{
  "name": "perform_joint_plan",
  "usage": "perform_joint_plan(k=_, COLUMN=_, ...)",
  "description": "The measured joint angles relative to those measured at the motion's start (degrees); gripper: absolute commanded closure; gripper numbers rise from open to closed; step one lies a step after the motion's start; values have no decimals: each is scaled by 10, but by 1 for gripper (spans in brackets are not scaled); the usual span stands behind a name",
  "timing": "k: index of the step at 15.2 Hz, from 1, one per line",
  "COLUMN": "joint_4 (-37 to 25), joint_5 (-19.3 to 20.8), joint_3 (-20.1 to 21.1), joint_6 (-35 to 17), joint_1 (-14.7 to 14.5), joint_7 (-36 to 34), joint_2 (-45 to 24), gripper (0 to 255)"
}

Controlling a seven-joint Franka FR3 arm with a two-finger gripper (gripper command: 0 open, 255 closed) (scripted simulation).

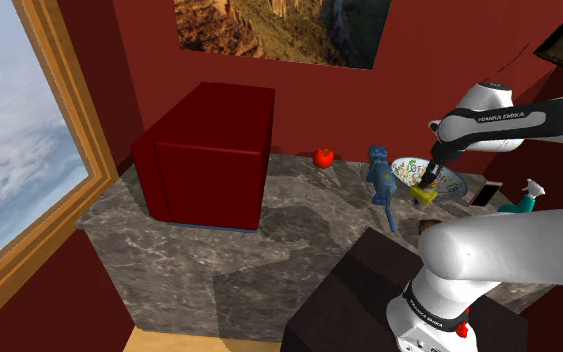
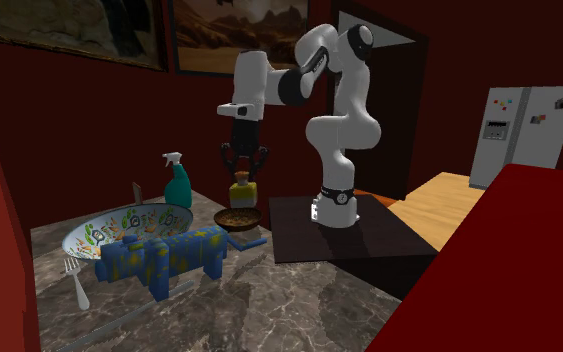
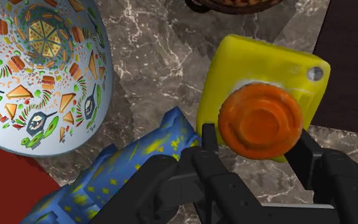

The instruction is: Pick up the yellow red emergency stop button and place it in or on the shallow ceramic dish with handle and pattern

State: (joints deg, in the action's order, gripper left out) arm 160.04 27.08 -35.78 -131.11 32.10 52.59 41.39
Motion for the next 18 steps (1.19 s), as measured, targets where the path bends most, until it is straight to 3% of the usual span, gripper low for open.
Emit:
perform_joint_plan(k=9, joint_4=-17, joint_5=55, joint_3=-83, joint_6=67, joint_1=93, joint_7=135, joint_2=68, gripper=255)
perform_joint_plan(k=18, joint_4=9, joint_5=90, joint_3=-138, joint_6=1, joint_1=100, joint_7=153, joint_2=31, gripper=255)
